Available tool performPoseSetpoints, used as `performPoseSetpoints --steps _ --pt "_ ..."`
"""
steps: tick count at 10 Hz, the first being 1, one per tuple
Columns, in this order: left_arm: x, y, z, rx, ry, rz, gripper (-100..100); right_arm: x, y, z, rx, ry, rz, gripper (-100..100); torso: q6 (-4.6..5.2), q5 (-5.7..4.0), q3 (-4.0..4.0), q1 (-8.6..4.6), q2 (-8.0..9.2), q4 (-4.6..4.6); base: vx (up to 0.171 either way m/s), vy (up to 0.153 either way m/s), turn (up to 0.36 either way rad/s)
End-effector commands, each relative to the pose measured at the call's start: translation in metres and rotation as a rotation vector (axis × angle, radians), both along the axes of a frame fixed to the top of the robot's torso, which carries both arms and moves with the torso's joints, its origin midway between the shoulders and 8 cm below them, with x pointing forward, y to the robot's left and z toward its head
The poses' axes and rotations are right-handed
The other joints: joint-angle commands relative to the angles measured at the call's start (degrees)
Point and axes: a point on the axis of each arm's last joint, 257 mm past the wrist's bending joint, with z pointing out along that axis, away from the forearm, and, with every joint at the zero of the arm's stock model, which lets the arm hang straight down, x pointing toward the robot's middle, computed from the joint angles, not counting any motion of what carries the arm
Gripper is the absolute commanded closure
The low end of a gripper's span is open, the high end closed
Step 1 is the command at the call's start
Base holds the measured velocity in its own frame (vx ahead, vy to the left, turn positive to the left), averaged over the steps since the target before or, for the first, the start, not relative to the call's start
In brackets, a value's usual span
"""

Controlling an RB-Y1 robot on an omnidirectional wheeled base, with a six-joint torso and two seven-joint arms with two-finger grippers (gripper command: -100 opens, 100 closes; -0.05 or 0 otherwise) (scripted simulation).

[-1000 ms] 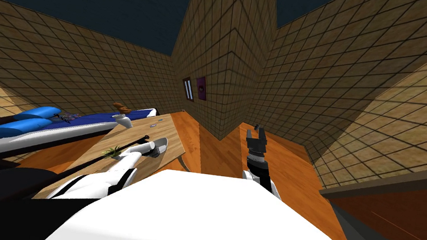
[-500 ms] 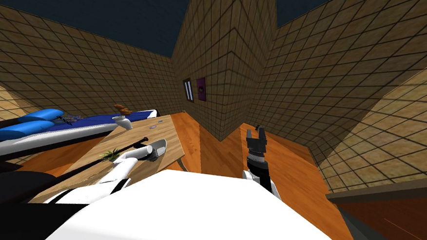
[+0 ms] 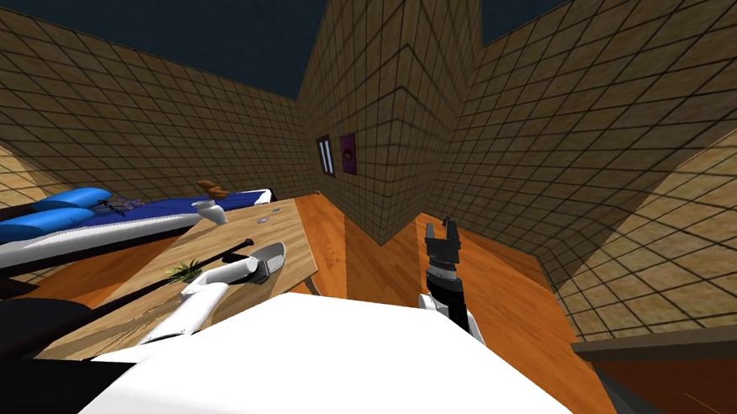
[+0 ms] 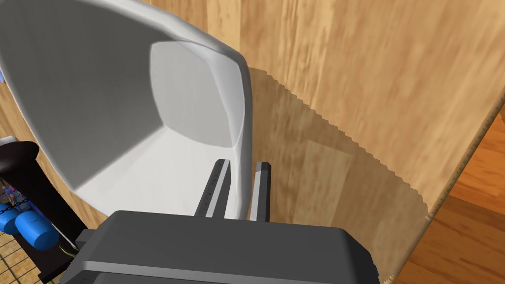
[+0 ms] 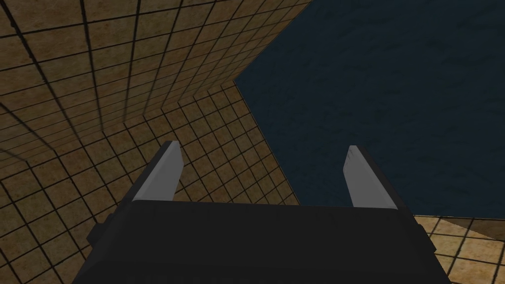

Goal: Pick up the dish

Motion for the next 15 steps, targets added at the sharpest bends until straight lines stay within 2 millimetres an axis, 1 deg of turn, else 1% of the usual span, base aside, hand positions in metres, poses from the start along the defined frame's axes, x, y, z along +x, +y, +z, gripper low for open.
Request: performPoseSetpoints --steps 1,3,4,5,7,8,9,10,12,13,14,15 --pt "-0.016 -0.008 -0.006 -0.031 -0.003 0.019 100 0.0 0.0 0.0 0.0 0.0 0.0 0 0.0 0.0 0.0 0.0 0.0 0.0 0.093 0.022 0.028" --pt "-0.032 -0.004 -0.004 -0.008 0.007 0.007 100 0.0 0.0 0.0 0.0 0.0 0.0 0 0.0 0.07 -0.15 -0.03 -0.26 -0.08 0.097 -0.001 0.014" --pt "-0.027 -0.004 0.004 0.006 -0.009 -0.01 100 0.0 0.0 0.0 0.0 0.0 0.0 0 0.01 0.07 -0.12 0.0 -0.19 -0.07 0.015 0.002 0.002" --pt "-0.044 -0.013 -0.003 -0.03 -0.009 0.017 100 0.0 0.0 0.0 0.0 0.0 0.0 0 0.04 0.04 -0.03 0.01 -0.04 -0.02 0.108 0.025 0.027" --pt "-0.063 -0.01 0.002 -0.004 0.003 0.001 100 0.0 0.0 0.0 0.0 0.0 0.0 0 0.01 0.02 -0.18 0.08 -0.31 -0.07 0.089 0.013 0.01" --pt "-0.061 -0.01 0.005 0.003 -0.004 -0.008 100 0.0 0.0 0.0 0.0 0.0 0.0 0 0.01 0.01 -0.11 0.06 -0.17 -0.05 0.011 0.002 0.003" --pt "-0.054 -0.011 0.011 0.009 -0.018 -0.018 100 0.0 0.0 0.0 0.0 0.0 0.0 0 0.03 -0.01 -0.02 0.04 -0.02 -0.01 -0.012 0.001 0.006" --pt "-0.075 -0.018 0.007 -0.02 -0.014 0.009 100 0.0 0.0 0.0 0.0 0.0 0.0 0 0.07 -0.05 0.04 0.0 0.07 0.03 0.097 0.005 0.027" --pt "-0.09 -0.017 0.012 0.001 -0.002 -0.005 100 0.0 0.0 0.0 0.0 0.0 0.0 0 0.06 -0.08 -0.16 -0.02 -0.31 -0.04 0.1 0.011 0.01" --pt "-0.091 -0.017 0.014 0.007 -0.005 -0.011 100 0.0 0.0 0.0 0.0 0.0 0.0 0 0.04 -0.11 -0.11 -0.01 -0.19 -0.03 0.016 0.008 0.004" --pt "-0.085 -0.018 0.019 0.013 -0.018 -0.021 100 0.0 0.0 0.0 0.0 0.0 0.0 0 0.07 -0.16 0.0 -0.06 -0.02 0.02 -0.012 0.005 0.004" --pt "-0.106 -0.024 0.017 -0.014 -0.011 0.008 100 0.0 0.0 0.0 0.0 0.0 0.0 0 0.11 -0.19 0.07 -0.12 0.1 0.07 0.08 0.016 0.025"
